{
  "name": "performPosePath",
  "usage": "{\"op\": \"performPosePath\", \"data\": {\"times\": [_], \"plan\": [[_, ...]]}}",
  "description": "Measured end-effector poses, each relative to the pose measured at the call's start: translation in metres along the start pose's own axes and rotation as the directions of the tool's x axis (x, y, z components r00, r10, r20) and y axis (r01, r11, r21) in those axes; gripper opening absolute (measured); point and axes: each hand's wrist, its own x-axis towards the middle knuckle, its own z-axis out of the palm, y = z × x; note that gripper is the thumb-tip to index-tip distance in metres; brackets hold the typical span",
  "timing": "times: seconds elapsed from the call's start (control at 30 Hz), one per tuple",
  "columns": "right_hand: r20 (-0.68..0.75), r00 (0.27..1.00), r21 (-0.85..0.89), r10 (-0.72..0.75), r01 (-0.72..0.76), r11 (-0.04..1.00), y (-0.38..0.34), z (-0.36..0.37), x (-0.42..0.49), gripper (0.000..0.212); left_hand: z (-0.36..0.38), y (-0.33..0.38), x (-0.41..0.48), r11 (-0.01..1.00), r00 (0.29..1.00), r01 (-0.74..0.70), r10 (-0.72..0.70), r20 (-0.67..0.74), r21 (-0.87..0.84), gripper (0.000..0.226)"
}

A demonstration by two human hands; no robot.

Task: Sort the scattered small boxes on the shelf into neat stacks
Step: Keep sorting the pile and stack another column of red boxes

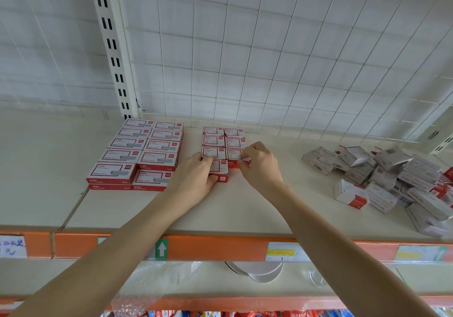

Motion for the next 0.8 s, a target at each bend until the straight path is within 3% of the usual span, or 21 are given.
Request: {"op": "performPosePath", "data": {"times": [0.37,0.6,0.8], "plan": [[0.093,0.995,-0.064,0.042,-0.037,0.997,0.0,-0.008,-0.003,0.031,0.0,-0.002,0.0,1.0,1.0,0.012,-0.012,0.009,0.007,0.04],[0.012,1.0,-0.037,-0.024,0.025,0.999,-0.01,-0.012,-0.018,0.027,-0.002,0.002,-0.002,0.999,0.999,0.037,-0.037,-0.016,0.027,0.041],[0.151,0.988,-0.045,-0.018,0.025,0.999,-0.022,-0.013,-0.028,0.023,-0.004,0.006,-0.004,0.995,0.998,0.068,-0.067,-0.016,0.077,0.038]]}}
